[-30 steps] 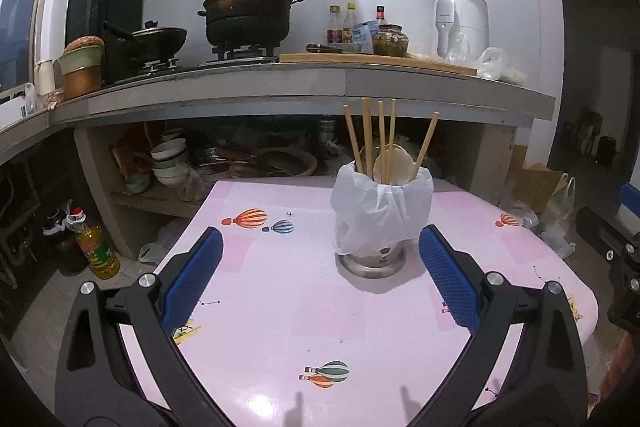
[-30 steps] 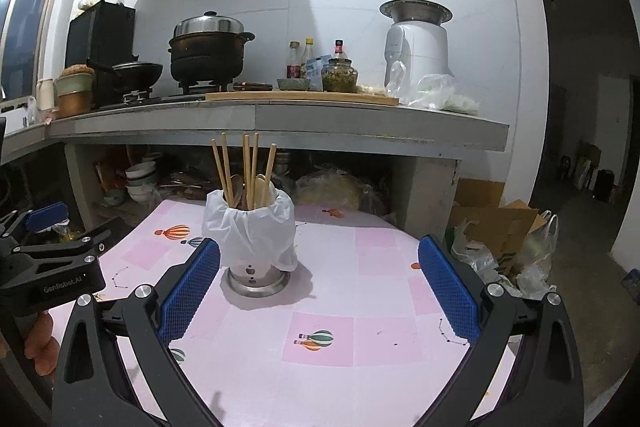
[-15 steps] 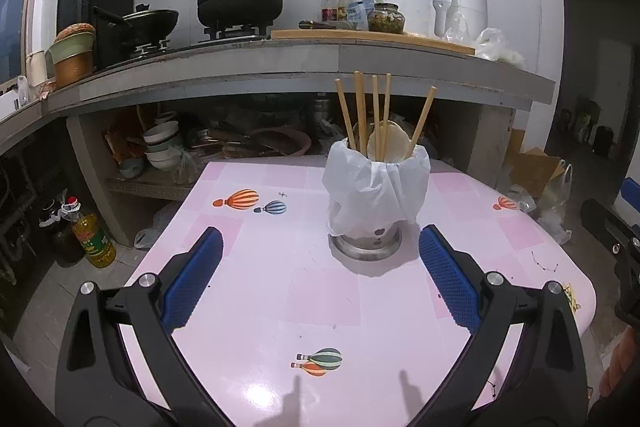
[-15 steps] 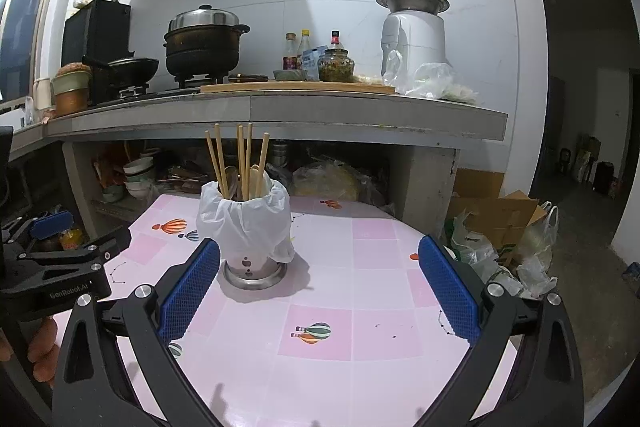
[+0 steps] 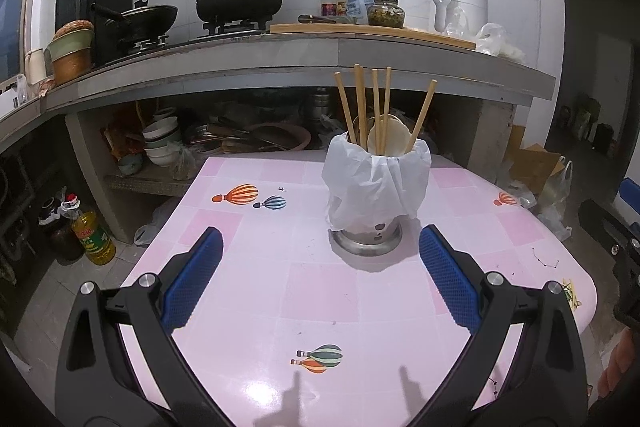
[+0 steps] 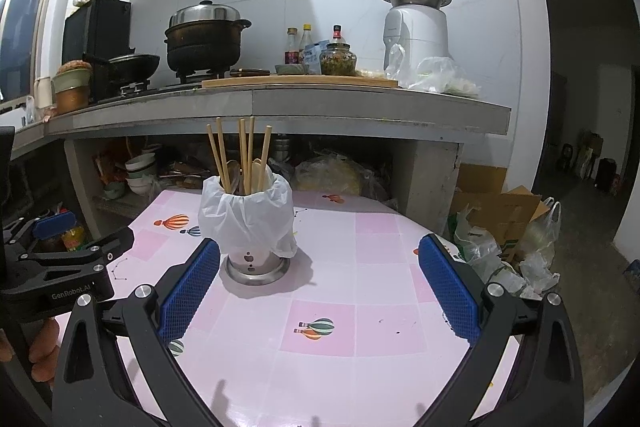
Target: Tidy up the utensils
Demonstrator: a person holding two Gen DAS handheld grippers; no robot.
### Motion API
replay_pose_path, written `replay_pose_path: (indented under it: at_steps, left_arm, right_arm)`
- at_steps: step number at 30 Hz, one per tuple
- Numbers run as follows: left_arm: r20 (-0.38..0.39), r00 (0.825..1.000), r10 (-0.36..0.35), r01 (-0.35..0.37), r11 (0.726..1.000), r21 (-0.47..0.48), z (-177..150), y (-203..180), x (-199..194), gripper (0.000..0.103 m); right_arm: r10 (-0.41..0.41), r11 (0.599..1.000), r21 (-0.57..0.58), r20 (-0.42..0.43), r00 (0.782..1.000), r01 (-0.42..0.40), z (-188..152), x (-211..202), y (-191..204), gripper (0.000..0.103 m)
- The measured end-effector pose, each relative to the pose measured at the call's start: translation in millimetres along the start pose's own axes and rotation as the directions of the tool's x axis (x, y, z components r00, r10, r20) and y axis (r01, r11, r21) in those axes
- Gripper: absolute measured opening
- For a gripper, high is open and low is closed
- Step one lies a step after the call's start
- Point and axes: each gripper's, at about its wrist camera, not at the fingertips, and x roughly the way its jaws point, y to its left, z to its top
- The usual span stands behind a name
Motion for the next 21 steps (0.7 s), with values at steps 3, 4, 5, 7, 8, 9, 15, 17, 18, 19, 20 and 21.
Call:
replay_pose_path:
  at_steps: [3, 4, 5, 7, 8, 9, 15, 17, 18, 19, 20, 21]
  left_arm:
    - [0.001, 1.0, 0.0, 0.0, 1.0, 0.0, 0.1, 0.0, -0.1, 0.095]
    - [0.002, 1.0, 0.0, 0.0, 1.0, 0.001, -0.1, 0.0, 0.2, 0.095]
    - [0.001, 1.0, -0.001, 0.001, 1.0, 0.001, -0.2, 0.1, 0.3, 0.095]
    - [0.0, 1.0, 0.0, 0.0, 1.0, 0.0, -0.2, 0.4, 0.2, 0.095]
    - [0.0, 1.0, 0.001, -0.001, 1.0, -0.002, 0.0, 0.1, 0.1, 0.095]
    - [0.0, 1.0, 0.0, 0.0, 1.0, -0.001, 0.0, -0.2, 0.0, 0.095]
    - [-0.002, 1.0, 0.005, -0.005, 1.0, 0.0, -0.6, 4.6, 0.1, 0.095]
    - [-0.001, 1.0, 0.01, -0.01, 1.0, 0.001, -1.3, 6.9, -0.4, 0.095]
    - [-0.001, 1.0, 0.013, -0.013, 1.0, 0.0, -1.7, 8.7, -0.9, 0.095]
    - [0.0, 1.0, 0.017, -0.017, 1.0, -0.003, -2.1, 11.6, -1.1, 0.095]
    - [-0.001, 1.0, 0.02, -0.02, 1.0, -0.005, -2.0, 13.1, -1.0, 0.095]
    - [-0.002, 1.0, 0.024, -0.024, 1.0, -0.008, -2.1, 15.2, -1.1, 0.095]
  right_arm:
    - [0.0, 1.0, 0.0, -0.001, 1.0, 0.0, 0.1, -0.3, -0.2, 0.097]
    - [0.0, 1.0, 0.001, -0.001, 1.0, 0.0, 0.0, -0.3, -0.4, 0.097]
    - [0.001, 1.0, 0.001, -0.001, 1.0, -0.001, 0.2, -0.2, -0.4, 0.097]
    - [0.001, 1.0, 0.001, -0.001, 1.0, -0.001, 0.0, -0.3, -0.3, 0.097]
    - [0.0, 1.0, 0.002, 0.0, 1.0, 0.0, 0.0, -0.4, -0.3, 0.097]
    - [0.001, 1.0, 0.003, -0.001, 1.0, -0.001, 0.1, 0.0, -0.3, 0.097]
    - [0.0, 1.0, 0.002, -0.003, 1.0, 0.0, -1.0, -0.5, -0.2, 0.097]
    - [-0.001, 1.0, 0.003, -0.004, 1.0, 0.001, -1.2, -0.6, -0.4, 0.097]
    - [-0.002, 1.0, 0.005, -0.004, 1.0, 0.002, -1.1, -0.7, -0.6, 0.097]
    - [-0.003, 1.0, 0.006, -0.003, 1.0, 0.003, -0.8, -0.4, -1.2, 0.097]
    - [-0.005, 1.0, 0.006, -0.003, 1.0, 0.005, -1.0, -0.6, -1.5, 0.097]
    - [-0.006, 1.0, 0.007, -0.004, 1.0, 0.006, -1.3, -0.5, -2.0, 0.097]
